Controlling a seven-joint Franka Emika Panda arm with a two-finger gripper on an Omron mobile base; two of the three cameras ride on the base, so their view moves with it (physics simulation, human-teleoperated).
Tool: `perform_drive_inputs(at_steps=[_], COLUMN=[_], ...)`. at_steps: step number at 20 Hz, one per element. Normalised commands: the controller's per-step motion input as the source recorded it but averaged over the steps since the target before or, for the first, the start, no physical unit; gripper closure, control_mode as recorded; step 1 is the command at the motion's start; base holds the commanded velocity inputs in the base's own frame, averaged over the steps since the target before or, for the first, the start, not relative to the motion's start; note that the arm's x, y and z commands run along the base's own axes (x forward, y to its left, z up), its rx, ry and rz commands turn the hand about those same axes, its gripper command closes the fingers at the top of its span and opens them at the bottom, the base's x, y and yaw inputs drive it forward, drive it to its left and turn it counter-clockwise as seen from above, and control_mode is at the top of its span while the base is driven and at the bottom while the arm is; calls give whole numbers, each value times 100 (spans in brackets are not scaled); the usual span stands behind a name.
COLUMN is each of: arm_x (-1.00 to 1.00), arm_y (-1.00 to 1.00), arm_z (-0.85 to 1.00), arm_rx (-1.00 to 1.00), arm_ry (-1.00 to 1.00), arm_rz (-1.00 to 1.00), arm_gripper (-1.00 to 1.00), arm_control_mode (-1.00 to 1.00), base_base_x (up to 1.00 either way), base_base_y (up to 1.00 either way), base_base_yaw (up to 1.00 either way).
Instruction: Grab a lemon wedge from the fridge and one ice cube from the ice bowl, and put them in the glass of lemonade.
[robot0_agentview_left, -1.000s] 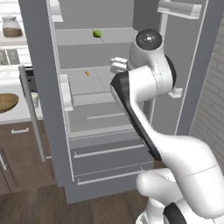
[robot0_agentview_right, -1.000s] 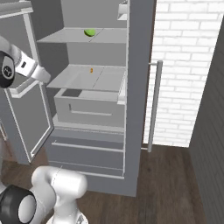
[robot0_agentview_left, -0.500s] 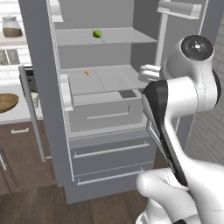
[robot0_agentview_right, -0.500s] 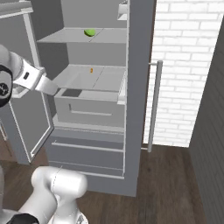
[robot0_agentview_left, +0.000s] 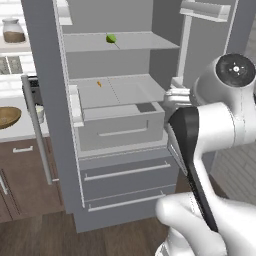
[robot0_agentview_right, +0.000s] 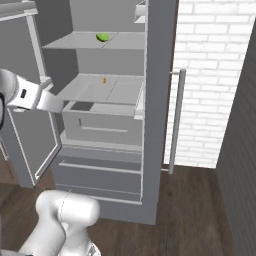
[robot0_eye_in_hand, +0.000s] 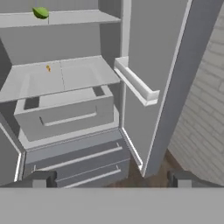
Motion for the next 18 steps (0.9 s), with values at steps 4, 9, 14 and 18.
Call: perform_drive_inputs(at_steps=[4,9,14,18], arm_x=[-9,-17,-3,-2], arm_y=[-37,-41,-27,0], arm_z=[-11,-8,1,0], arm_rx=[7,12,8,0], arm_ry=[-18,-7,0,0], arm_rz=[0,4,3,0], arm_gripper=[-100,-100,-100,-100], arm_control_mode=[-100,-100,-100,-100], base_base_x=[0,0,0,0], base_base_y=[0,0,0,0], base_base_yaw=[0,0,0,0])
